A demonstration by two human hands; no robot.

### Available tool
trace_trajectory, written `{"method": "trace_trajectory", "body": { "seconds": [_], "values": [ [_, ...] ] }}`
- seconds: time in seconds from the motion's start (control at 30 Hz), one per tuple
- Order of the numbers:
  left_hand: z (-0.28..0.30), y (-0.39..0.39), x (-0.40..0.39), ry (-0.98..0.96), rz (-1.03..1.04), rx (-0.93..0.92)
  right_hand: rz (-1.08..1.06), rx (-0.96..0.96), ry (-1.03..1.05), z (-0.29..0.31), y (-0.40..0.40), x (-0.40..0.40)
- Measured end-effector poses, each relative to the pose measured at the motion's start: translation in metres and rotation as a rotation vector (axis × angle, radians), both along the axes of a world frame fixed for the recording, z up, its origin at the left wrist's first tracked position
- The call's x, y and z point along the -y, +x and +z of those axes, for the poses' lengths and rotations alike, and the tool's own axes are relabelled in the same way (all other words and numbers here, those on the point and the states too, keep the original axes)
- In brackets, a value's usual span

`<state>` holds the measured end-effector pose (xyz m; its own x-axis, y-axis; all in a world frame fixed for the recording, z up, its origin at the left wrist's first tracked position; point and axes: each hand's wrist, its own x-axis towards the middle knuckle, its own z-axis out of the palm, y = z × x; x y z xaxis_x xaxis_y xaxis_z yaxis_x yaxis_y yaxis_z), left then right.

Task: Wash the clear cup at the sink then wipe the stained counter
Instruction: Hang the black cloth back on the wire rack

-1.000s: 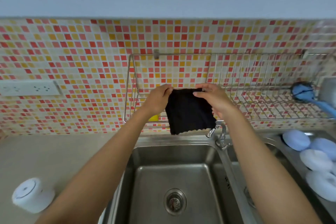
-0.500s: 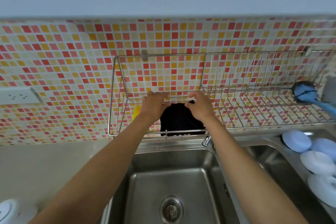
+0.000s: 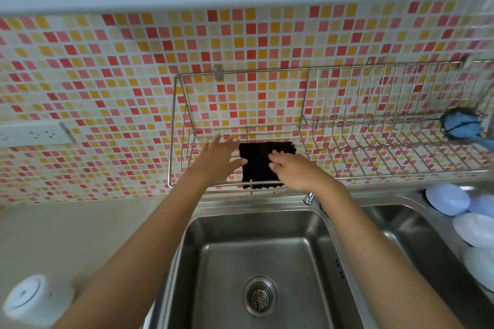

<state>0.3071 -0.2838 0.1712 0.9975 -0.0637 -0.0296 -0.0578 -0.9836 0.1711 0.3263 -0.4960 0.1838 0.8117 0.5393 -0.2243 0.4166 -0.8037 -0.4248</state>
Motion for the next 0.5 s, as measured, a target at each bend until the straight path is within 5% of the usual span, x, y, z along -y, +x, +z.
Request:
{"method": "trace_trajectory", "body": {
  "seconds": [0.2, 0.33, 0.4, 0.5],
  "values": [
    [0.004, -0.022, 0.001, -0.086, 0.073, 0.031, -0.086, -0.017, -0.108, -0.002, -0.008, -0.005],
    [0.001, -0.043, 0.009, -0.088, 0.115, 0.254, -0.25, 0.489, 0.012, -0.02, -0.034, -0.006],
    [-0.009, -0.061, 0.015, 0.056, 0.12, 0.274, -0.286, 0.71, -0.029, -0.033, -0.054, -0.007],
    [-0.024, -0.087, 0.018, 0.209, 0.119, 0.274, -0.292, 0.693, -0.043, -0.037, -0.072, -0.007]
  ]
}}
